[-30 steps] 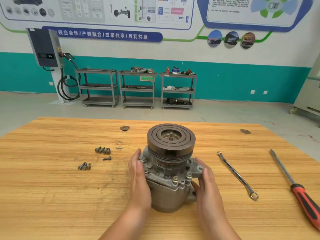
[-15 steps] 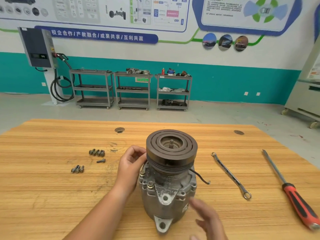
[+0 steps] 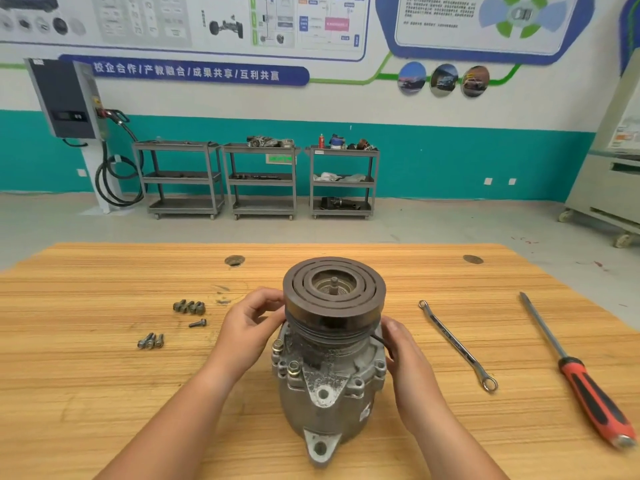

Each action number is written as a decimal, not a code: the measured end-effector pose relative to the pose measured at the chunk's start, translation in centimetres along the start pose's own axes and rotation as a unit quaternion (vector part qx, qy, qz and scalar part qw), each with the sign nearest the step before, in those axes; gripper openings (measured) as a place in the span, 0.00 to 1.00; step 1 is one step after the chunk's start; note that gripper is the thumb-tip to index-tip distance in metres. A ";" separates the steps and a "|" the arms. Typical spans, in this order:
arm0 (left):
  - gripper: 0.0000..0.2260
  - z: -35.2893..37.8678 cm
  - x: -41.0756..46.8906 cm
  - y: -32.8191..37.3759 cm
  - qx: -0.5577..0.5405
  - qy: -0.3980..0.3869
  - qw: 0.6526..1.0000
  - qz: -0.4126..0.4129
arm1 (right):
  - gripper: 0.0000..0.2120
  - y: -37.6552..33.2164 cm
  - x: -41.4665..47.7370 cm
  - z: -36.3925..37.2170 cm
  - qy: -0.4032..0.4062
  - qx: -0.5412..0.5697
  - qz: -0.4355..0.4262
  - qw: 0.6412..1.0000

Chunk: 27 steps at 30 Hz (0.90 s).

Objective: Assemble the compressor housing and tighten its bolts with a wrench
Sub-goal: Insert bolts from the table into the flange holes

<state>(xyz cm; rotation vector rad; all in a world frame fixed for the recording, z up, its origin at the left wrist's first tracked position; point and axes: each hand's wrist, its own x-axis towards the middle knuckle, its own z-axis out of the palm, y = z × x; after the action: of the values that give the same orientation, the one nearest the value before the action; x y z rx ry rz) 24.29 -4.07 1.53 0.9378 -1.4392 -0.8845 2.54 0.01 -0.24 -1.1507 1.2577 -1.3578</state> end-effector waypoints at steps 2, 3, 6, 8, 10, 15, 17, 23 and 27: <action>0.06 0.2 -0.3 -0.1 -0.004 0.009 1.000 -0.010 | 0.13 -0.5 0.7 0.8 -0.022 0.030 0.014 0.999; 0.05 0.4 -0.4 -0.2 -0.012 0.020 1.000 -0.021 | 0.12 -0.7 0.8 1.1 -0.031 0.044 0.012 0.998; 0.07 0.9 -0.7 -0.5 -0.032 0.037 0.998 -0.043 | 0.11 -0.7 0.9 1.5 -0.028 0.075 0.019 0.997; 0.08 1.0 -0.8 -0.1 -0.033 0.031 0.998 -0.046 | 0.11 -0.4 0.9 1.5 -0.020 0.093 0.026 0.995; 0.09 1.3 -1.2 0.4 -0.041 0.026 0.997 -0.060 | 0.11 -0.2 0.9 1.6 -0.010 0.110 0.036 0.993; 0.17 2.6 -5.8 0.3 -0.152 0.107 0.976 -0.113 | 0.11 0.3 1.0 2.0 0.017 0.179 0.057 0.982; 0.24 3.6 -8.0 0.3 -0.212 0.138 0.960 -0.119 | 0.12 0.4 0.8 2.3 0.034 0.208 0.053 0.976; 0.22 6.4 -8.7 0.1 -0.264 0.109 0.942 -0.179 | 0.11 0.6 -1.2 3.9 0.103 0.239 0.025 0.965; 0.29 4.6 -6.7 0.2 -0.254 0.097 0.944 -0.186 | 0.12 0.8 -3.6 5.3 0.138 0.215 -0.009 0.967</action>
<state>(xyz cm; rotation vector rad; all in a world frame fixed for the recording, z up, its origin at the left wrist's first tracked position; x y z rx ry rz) 19.88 2.21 -1.29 0.8771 -0.8101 -1.3261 8.27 2.86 -1.03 -0.6888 1.0656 -1.7444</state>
